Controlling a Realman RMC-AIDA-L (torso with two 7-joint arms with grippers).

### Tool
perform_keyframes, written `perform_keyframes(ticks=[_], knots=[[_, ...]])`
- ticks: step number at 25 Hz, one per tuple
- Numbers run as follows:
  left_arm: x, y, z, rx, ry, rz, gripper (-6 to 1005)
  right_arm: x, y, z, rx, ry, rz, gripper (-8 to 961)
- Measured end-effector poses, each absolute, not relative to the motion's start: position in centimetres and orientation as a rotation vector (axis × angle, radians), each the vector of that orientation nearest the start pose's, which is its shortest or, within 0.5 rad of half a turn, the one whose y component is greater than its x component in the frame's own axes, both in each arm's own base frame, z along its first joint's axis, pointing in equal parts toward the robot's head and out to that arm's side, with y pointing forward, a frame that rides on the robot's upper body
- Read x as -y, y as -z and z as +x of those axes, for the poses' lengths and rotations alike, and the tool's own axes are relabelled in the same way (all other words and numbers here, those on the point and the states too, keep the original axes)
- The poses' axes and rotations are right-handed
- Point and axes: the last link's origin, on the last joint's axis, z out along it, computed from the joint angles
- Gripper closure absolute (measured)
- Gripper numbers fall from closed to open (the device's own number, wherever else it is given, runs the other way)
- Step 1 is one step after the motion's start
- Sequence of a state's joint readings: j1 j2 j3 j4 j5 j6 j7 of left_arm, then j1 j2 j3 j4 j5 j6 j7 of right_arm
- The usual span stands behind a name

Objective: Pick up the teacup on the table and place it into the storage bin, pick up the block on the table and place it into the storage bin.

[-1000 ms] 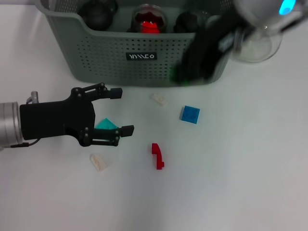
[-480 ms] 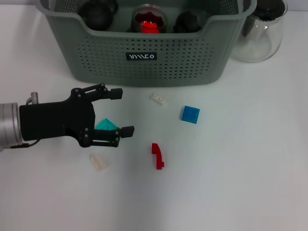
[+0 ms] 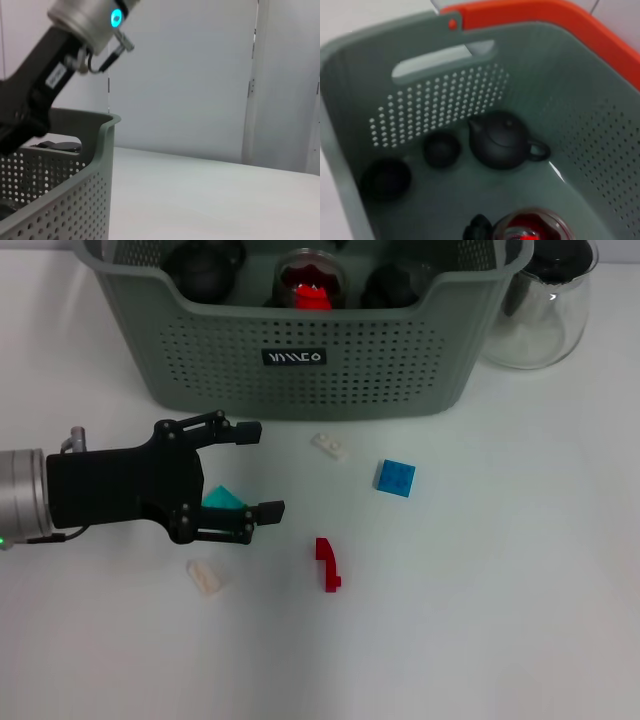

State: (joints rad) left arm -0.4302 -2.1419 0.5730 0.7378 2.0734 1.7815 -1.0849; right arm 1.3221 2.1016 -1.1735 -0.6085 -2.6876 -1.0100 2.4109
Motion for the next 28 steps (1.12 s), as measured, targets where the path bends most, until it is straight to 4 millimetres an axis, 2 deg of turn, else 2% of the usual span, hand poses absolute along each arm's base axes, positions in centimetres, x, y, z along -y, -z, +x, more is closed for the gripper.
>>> perform_keyframes(ticks=[5, 10, 16, 21, 24, 28], knots=[[-28.0, 0.1, -27.0, 0.271, 0.794, -2.782, 195, -47.5, 6.4, 3.5, -0.407, 0.273, -2.563, 919], [-28.1, 0.0, -26.9, 0.268, 0.795, -2.781, 197, -47.3, 6.2, 2.7, -0.361, 0.26, -2.57, 854], [-28.1, 0.0, -26.9, 0.272, 0.798, -2.779, 198, -46.8, 3.7, 0.5, -0.335, 0.137, -2.574, 775], [-28.0, 0.0, -26.9, 0.272, 0.798, -2.782, 199, -44.9, -0.1, -1.3, -0.362, 0.022, -2.584, 574], [-28.0, -0.1, -26.9, 0.268, 0.797, -2.784, 200, -42.9, -2.3, -1.7, -0.375, -0.038, -2.625, 329], [-28.0, -0.2, -27.0, 0.265, 0.795, -2.782, 201, -39.9, -5.1, -1.6, -0.366, -0.145, -2.717, 148]])
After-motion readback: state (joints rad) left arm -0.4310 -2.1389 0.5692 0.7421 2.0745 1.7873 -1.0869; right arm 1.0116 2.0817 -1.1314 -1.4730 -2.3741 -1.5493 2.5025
